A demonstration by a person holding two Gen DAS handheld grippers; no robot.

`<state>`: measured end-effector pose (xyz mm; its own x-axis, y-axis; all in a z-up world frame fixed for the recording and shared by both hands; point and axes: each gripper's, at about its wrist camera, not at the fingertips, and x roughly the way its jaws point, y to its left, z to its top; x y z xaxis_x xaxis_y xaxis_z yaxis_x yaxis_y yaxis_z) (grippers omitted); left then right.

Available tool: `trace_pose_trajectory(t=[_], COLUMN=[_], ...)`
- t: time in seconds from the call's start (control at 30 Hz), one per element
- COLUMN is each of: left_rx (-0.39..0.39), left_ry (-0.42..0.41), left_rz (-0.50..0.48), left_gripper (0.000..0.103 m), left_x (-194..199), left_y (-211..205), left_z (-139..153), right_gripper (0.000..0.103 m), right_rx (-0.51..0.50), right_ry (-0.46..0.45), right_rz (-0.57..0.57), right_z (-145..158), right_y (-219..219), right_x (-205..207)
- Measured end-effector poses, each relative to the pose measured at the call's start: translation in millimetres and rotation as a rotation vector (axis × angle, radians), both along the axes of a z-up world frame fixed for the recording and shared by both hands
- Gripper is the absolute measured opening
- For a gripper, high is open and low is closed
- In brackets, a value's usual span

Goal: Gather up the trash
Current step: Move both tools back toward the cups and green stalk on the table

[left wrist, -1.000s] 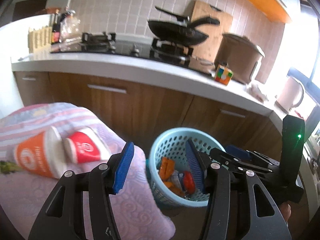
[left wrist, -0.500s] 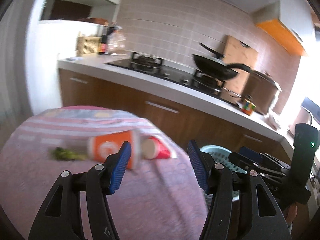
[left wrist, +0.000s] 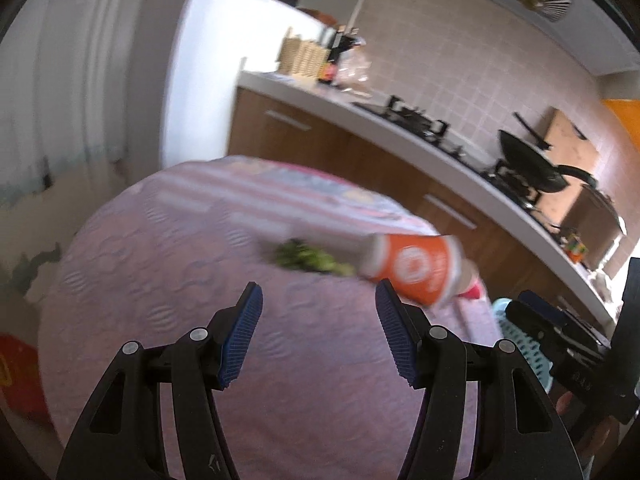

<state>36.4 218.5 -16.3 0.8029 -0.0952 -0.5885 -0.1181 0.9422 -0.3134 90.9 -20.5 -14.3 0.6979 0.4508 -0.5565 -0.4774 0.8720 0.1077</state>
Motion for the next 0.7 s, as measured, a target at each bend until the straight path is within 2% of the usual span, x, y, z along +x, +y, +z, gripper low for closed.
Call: trace_pose_trajectory(t=[0.07, 0.17, 0.33, 0.53, 0.7], left_rx=[-0.006, -0.006, -0.012, 0.018, 0.119], left_ry=[0.025, 0.07, 0.123, 0.159, 0.16], left_rz=[0.016, 0.036, 0.005, -0.055, -0.081], left_gripper=[0.057, 0.057, 0.057, 0.057, 0.059], left_x=[-0.8, 1.7, 15.7, 58.0, 103.9], left_y=[13.5, 30.7, 43.5, 26.5, 3.9], left_z=[-10.2, -24.5, -36.8, -40.0, -39.1], right_gripper=[0.035, 0.035, 0.035, 0.035, 0.035], right_rx=[0.002, 0.019, 0.006, -0.023, -0.002], right_ry=[0.014, 0.057, 0.099, 0.095, 0.081], right_rz=[0.002, -0.006, 0.002, 0.008, -0.053], right_z=[-7.9, -23.3, -41.6, -41.6, -31.3], right_y=[10.3, 20.2, 35.4, 47.6, 14.5], right_x=[4.7, 15.7, 27.3, 34.9, 41.7])
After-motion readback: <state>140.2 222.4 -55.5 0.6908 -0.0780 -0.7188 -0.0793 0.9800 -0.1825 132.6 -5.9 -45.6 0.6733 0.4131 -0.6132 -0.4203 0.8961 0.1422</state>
